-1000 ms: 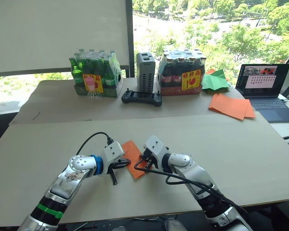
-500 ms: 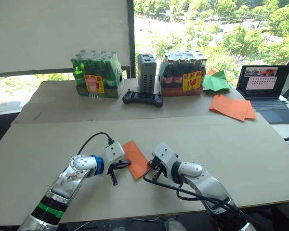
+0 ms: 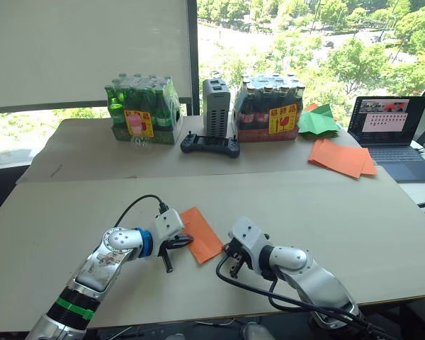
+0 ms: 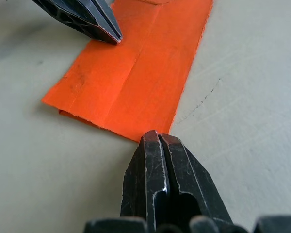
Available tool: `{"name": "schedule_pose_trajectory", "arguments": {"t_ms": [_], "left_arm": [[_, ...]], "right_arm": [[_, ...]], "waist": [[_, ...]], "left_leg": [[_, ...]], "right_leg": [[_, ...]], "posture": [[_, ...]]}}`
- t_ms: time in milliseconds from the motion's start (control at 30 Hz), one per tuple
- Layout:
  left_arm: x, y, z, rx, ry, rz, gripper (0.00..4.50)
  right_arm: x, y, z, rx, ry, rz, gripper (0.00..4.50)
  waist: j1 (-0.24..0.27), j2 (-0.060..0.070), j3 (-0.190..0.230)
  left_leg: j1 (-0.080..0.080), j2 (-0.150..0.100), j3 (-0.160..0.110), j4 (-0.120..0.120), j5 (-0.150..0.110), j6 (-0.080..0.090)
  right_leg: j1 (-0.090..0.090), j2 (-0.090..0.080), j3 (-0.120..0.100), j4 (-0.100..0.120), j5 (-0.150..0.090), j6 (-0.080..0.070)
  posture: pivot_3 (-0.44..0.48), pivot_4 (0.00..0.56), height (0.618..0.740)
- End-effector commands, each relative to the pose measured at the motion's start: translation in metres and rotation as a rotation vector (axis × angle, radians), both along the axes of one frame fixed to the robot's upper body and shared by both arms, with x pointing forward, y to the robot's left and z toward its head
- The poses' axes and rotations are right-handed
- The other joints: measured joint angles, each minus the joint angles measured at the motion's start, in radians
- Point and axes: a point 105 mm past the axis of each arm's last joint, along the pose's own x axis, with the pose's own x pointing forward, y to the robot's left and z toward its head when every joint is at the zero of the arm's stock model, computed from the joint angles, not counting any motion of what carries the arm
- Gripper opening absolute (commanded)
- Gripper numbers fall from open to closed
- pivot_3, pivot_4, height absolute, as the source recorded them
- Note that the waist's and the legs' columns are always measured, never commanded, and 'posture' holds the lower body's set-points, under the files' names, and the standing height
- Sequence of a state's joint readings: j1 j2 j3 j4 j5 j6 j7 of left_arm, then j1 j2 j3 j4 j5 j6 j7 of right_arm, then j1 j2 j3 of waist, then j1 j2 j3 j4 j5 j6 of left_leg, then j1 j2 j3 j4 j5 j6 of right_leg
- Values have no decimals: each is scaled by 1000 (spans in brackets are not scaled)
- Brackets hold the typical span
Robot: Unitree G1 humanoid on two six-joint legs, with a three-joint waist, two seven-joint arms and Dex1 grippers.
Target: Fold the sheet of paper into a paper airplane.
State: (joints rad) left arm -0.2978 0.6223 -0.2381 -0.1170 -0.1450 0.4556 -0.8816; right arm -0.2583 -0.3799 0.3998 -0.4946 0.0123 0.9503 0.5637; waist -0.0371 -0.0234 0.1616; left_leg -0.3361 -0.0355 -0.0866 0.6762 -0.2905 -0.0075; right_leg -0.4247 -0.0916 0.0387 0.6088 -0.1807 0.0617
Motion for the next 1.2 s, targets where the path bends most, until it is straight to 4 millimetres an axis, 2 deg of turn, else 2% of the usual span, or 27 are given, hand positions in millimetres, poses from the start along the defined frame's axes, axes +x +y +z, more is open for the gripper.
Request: {"name": "schedule_pose_trajectory", "arguments": {"t_ms": [33, 133, 200, 267, 333, 367, 400, 500, 600, 667, 767, 933, 1067, 1200], "left_arm": [[-3, 4, -13, 24, 47, 14, 0], [-1, 5, -1, -38, 29, 25, 0], [0, 9, 19, -122, -2, 43, 0], [-3, 18, 44, -216, -26, 60, 0], [-6, 29, 56, -250, -29, 88, 0], [-7, 35, 56, -250, -21, 112, 0], [-8, 39, 55, -245, -12, 130, 0], [-18, 45, 41, -210, 32, 136, 0], [-20, 38, 27, -182, 53, 132, 0], [-17, 31, 25, -191, 47, 129, 0], [-5, 12, 29, -250, 29, 110, 0], [14, -20, 48, -359, 17, 31, 0], [22, -39, 35, -265, 4, -27, 0], [25, -52, 39, -283, -5, -64, 0]], "right_arm": [[0, 1, 7, 61, 9, -10, 30], [11, 0, 39, 180, -96, -37, 30], [13, -2, 64, 288, -160, -35, 30], [12, -6, 80, 370, -179, -38, 30], [9, -7, 81, 374, -175, -23, 30], [9, -7, 80, 364, -172, -18, 30], [9, -7, 77, 355, -170, -21, 30], [14, -10, 69, 314, -165, -46, 30], [18, -12, 69, 309, -173, -61, 30], [19, -13, 71, 311, -181, -62, 30], [18, -13, 75, 314, -191, -41, 30], [15, 0, 90, 335, -218, 48, 30], [30, 10, 91, 308, -225, 47, 30], [50, 11, 98, 304, -261, 0, 30]], "waist": [[0, 0, 0], [-1, 0, 1], [-1, -1, 2], [-4, -2, 3], [-5, -3, 4], [-6, -3, 4], [-6, -3, 4], [-7, -3, 4], [-3, -3, 4], [6, -3, 4], [16, -4, 4], [19, -4, 4], [10, -4, 4], [7, -4, 4]], "left_leg": [[0, 0, 0, 0, 0, 0], [-1, 0, 0, 0, 0, 0], [-1, 0, 0, 0, 0, 0], [-3, 0, 0, 0, 0, 0], [-12, 1, -1, 1, 0, 0], [-15, 1, -1, 1, 0, 0], [-15, 1, -1, 1, 0, 0], [-15, 0, 0, 0, 0, 0], [-16, 0, 1, 1, 0, 0], [-16, -1, 0, 2, 0, 0], [-16, -1, 0, 3, 0, 0], [-16, -1, 0, 3, 0, 0], [-16, -1, 1, 3, 0, 0], [-16, -1, 0, 2, 0, 0]], "right_leg": [[0, 0, 0, 0, 0, 0], [-1, 0, 0, 0, 0, 0], [-2, 0, 0, 0, 0, 0], [-5, 0, 0, 0, 0, 0], [-14, 1, 0, 2, 1, -2], [-17, 1, 0, 2, 5, -7], [-18, 1, 0, 2, 7, -11], [-18, 0, 0, 1, 7, -11], [-17, 0, 0, 1, 7, -11], [-17, 0, 0, 0, 7, -11], [-16, 0, 0, 0, 7, -11], [-16, 0, 0, 1, 8, -11], [-16, 0, 0, 1, 8, -11], [-17, 0, 0, 1, 8, -12]], "posture": [[0, 150, 723], [0, 150, 723], [0, 150, 723], [0, 150, 723], [0, 150, 723], [0, 150, 723], [0, 150, 723], [0, 150, 723], [0, 150, 723], [0, 150, 723], [0, 150, 723], [0, 150, 723], [0, 150, 723], [0, 150, 723]]}}
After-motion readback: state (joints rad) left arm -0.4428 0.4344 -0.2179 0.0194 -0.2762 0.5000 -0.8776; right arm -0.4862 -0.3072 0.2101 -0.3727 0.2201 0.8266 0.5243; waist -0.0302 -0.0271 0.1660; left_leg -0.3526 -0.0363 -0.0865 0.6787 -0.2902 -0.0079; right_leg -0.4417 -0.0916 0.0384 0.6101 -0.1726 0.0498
